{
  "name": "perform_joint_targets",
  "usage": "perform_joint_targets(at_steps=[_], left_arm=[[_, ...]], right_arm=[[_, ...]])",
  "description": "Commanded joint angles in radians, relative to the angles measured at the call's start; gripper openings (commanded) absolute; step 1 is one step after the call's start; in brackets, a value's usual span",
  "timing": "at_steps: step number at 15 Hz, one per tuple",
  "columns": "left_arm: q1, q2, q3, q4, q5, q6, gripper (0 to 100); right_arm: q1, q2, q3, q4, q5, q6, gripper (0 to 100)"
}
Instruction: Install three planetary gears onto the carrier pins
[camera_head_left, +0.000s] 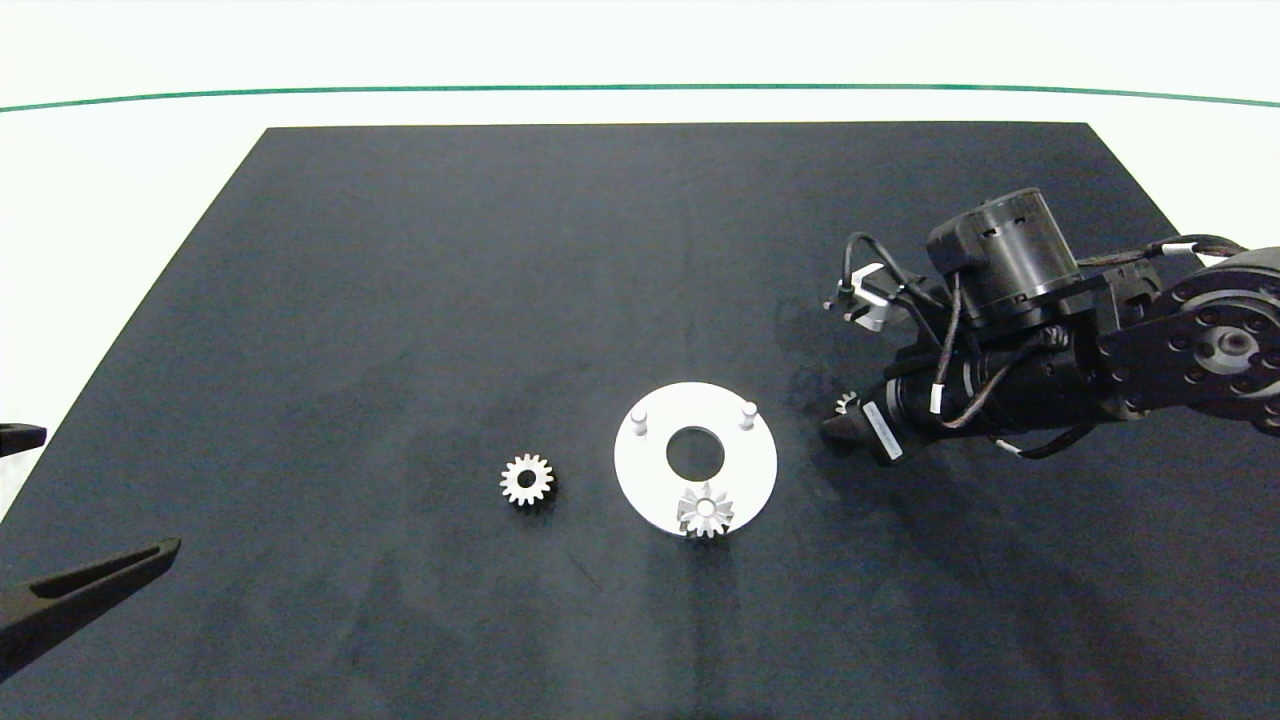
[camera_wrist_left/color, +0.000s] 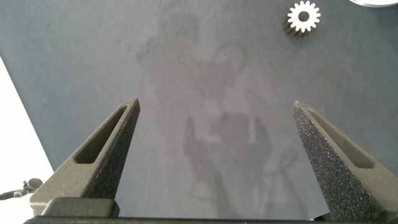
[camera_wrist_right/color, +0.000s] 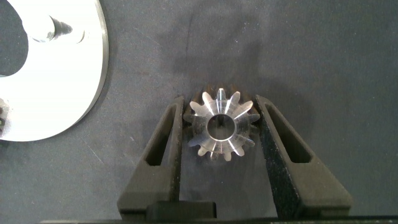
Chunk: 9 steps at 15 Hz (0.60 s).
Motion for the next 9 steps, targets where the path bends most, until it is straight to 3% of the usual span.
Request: perform_joint_targets(at_steps=[1,6,9], left_arm=[[-0.001,0.000,0.000,0.002,0.000,0.002,100],[-0.001,0.000,0.000,0.004,0.001,0.003,100],[-0.001,0.000,0.000,0.002,0.003,0.002,100]], right_arm=[[0.002,-0.007,-0.003,0.002,0.000,-0.002,4],[0.046,-0.083,-0.018,0.015,0.000,-0.004,4],[0.132,-0.109,-0.024,0.021,-0.017,-0.001,4]])
